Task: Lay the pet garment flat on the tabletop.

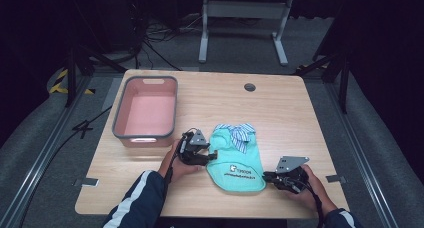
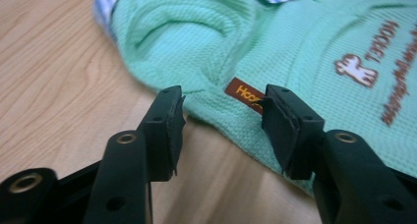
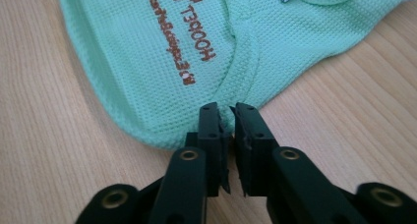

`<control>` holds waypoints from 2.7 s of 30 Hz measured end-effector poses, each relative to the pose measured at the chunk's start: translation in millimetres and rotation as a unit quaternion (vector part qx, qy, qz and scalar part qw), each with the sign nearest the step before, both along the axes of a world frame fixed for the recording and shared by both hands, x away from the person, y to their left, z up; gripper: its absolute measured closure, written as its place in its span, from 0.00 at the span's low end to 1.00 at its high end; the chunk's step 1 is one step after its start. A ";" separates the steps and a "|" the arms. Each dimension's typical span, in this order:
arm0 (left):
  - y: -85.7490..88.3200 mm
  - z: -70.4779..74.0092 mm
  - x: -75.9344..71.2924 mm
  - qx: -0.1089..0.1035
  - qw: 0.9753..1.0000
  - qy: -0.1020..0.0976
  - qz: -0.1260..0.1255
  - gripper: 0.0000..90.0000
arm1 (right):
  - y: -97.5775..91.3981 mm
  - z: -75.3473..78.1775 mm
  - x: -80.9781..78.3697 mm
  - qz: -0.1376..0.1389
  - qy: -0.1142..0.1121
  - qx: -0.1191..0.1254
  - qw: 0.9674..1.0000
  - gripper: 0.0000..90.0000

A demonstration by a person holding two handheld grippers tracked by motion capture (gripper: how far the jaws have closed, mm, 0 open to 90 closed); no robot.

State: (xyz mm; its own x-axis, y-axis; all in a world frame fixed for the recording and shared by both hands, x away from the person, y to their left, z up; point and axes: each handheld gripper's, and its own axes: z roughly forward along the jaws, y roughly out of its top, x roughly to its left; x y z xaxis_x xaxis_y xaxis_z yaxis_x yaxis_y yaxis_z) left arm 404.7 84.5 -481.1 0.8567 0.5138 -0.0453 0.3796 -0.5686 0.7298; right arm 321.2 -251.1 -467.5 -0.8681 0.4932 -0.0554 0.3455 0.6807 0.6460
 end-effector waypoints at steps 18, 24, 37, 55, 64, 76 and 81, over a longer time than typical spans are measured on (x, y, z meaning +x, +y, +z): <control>-26.0 5.3 25.3 0.012 1.000 -0.008 0.011 0.79 | 9.3 10.8 82.0 -0.143 -0.075 0.089 0.983 0.82; -28.5 3.0 28.6 0.018 1.000 -0.007 0.004 0.81 | 26.0 3.2 98.4 -0.138 -0.075 0.081 0.984 0.87; -20.1 3.8 29.5 0.025 1.000 -0.004 -0.003 0.90 | 16.9 -12.6 110.3 -0.188 -0.059 0.037 0.980 0.88; -26.1 7.5 19.6 0.031 0.999 -0.012 -0.025 0.84 | 23.6 -5.4 77.9 -0.108 -0.039 0.035 0.993 0.76; -23.1 3.1 31.3 0.028 0.999 -0.021 0.009 0.87 | 13.9 -10.4 89.3 -0.140 -0.058 0.027 0.988 0.79; -32.0 11.2 27.8 0.035 0.999 -0.036 0.010 0.64 | 9.9 0.1 90.7 -0.143 -0.056 0.052 0.987 0.72; -26.4 22.8 15.0 0.057 0.997 -0.044 0.001 0.56 | 9.1 15.3 79.0 -0.124 -0.065 0.062 0.988 0.68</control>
